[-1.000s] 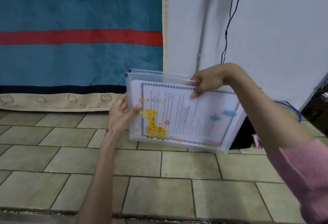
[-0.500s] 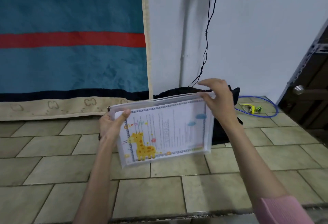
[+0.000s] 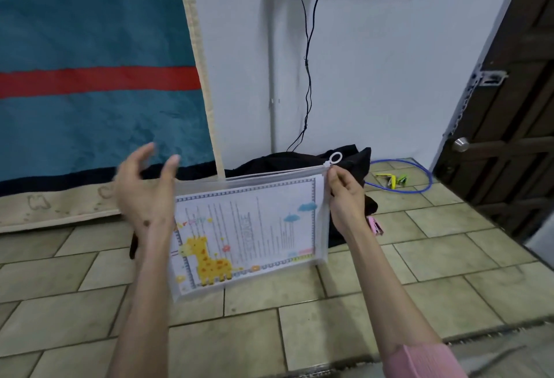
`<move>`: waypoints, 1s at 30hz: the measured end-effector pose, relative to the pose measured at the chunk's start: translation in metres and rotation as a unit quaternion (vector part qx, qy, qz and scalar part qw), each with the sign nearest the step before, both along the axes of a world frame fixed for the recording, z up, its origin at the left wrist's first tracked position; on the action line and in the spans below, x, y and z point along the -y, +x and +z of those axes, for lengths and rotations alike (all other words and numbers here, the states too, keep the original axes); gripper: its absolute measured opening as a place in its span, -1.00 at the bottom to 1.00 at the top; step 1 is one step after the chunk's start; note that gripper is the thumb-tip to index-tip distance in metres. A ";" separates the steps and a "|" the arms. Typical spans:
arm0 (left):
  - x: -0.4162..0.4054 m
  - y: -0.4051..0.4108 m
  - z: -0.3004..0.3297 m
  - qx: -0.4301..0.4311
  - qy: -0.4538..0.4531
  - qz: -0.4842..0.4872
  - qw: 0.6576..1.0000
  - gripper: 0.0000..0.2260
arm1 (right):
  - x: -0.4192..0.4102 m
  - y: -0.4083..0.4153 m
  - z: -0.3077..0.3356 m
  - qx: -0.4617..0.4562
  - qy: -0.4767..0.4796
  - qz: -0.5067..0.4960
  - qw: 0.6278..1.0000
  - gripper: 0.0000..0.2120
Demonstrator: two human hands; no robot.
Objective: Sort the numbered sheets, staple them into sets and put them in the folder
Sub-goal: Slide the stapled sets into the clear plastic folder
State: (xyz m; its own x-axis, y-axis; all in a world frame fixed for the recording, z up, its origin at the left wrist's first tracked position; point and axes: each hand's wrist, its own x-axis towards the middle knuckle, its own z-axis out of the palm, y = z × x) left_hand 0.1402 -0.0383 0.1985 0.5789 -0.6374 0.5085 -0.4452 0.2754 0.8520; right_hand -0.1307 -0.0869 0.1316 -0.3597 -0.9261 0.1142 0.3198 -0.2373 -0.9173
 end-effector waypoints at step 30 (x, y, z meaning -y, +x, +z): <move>0.046 -0.034 0.022 0.349 0.199 -0.081 0.912 -0.76 | 0.012 0.009 0.009 -0.026 -0.014 -0.008 1.000 -0.87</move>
State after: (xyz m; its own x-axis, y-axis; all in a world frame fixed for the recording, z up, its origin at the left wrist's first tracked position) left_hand 0.1058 -0.0847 0.2207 0.0839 -0.9005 0.4268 -0.8989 0.1164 0.4224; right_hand -0.1221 -0.0990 0.1410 -0.3665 -0.9168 0.1588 0.2671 -0.2672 -0.9259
